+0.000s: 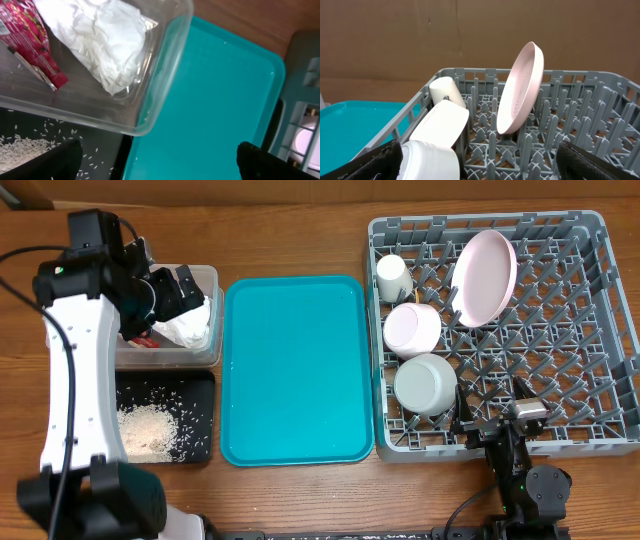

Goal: Sort waste into correct bins and load items into the dishwasher

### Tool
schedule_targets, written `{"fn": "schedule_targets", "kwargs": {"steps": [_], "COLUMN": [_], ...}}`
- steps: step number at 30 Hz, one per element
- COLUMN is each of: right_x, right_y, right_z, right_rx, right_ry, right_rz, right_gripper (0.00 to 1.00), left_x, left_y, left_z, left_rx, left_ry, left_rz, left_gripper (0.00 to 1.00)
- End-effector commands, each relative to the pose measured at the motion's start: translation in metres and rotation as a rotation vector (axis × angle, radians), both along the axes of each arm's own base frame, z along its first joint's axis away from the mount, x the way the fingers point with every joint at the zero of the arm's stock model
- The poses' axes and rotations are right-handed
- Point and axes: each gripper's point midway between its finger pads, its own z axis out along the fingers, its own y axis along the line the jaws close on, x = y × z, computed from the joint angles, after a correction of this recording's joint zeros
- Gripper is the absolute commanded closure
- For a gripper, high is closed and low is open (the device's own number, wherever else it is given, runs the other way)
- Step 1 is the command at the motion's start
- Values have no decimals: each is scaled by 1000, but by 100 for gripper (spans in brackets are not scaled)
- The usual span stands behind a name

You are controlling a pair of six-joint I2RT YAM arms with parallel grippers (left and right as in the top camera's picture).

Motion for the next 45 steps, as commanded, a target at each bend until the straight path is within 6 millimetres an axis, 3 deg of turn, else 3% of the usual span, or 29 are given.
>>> {"fn": "schedule_targets", "kwargs": {"steps": [1,5,9,15,19,26,29,32,36,41,45], "right_x": [0,0,0,0,0,0,0,0,0,0,0], "right_y": [-1,-1,-1,-1,-1,-1,-1,-1,-1,-1,-1], "right_z": [-1,-1,-1,-1,-1,-1,-1,-1,-1,-1,-1], "right_rx": [-7,-7,-7,-7,-7,-7,-7,-7,-7,-7,-7], "right_ry": [-9,-9,-9,-9,-9,-9,-9,-9,-9,-9,-9], "right_rz": [-2,-2,-2,-2,-2,-2,-2,-2,-2,-2,-2], "right_gripper": [0,0,0,0,0,0,0,0,0,0,0], "left_x": [-17,-39,-60,-95,-121,-176,-189,-188,-171,-142,-133], "left_y": [-6,-10,-14,-27,-36,-39,-36,-36,-36,-37,-38], "left_z": [57,98,127,136,117,39,6,-17,-32,-28,-18], "left_rx": [37,60,77,83,76,85,106,108,77,-13,-57], "left_ry": [-159,-279,-372,-431,-408,-312,-287,-340,-492,-784,-1002], "left_rz": [-21,-20,-21,-43,-63,-54,-39,-30,24,100,118], "left_gripper": [0,0,0,0,0,0,0,0,0,0,0]}}
